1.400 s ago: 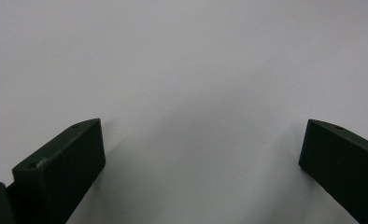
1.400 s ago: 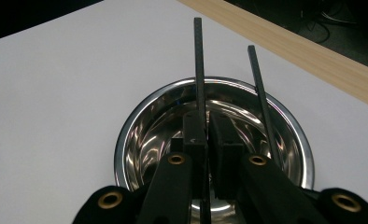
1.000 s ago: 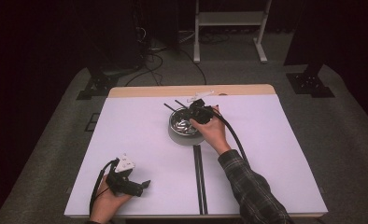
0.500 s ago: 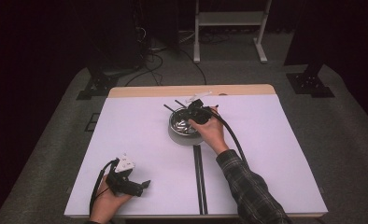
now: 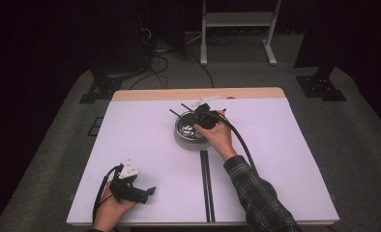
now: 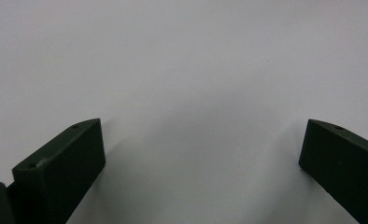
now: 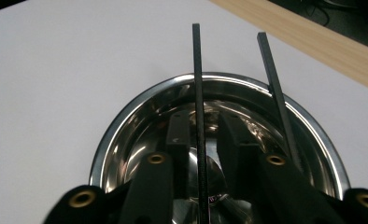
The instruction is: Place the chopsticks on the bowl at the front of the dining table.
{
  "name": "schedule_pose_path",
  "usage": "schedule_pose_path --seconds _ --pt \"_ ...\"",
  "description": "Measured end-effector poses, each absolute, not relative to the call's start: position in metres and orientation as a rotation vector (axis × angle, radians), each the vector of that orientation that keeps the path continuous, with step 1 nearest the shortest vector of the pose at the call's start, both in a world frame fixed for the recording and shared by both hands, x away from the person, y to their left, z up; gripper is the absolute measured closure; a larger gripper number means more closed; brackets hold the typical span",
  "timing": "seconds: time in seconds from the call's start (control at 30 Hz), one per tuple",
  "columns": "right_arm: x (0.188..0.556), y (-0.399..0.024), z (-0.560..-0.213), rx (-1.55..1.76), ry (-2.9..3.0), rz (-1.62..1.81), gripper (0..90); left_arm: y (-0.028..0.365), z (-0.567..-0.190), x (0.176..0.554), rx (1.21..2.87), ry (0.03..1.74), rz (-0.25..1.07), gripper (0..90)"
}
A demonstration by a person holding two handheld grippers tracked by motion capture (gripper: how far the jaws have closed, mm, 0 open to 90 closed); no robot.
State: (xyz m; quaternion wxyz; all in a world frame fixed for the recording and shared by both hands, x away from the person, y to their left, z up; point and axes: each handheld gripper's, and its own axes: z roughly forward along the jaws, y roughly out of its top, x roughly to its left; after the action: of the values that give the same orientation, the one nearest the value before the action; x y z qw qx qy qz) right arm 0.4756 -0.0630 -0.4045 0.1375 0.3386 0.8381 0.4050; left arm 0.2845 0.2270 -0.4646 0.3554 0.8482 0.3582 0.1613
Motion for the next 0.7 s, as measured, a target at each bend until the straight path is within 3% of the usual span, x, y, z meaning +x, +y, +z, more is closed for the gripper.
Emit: schedule_pose_path --seconds 0.7 --pt "0.435 -0.117 -0.383 0.981 2.395 1.233 39.2 0.227 -0.465 0.284 2.188 0.927 0.416 0.0"
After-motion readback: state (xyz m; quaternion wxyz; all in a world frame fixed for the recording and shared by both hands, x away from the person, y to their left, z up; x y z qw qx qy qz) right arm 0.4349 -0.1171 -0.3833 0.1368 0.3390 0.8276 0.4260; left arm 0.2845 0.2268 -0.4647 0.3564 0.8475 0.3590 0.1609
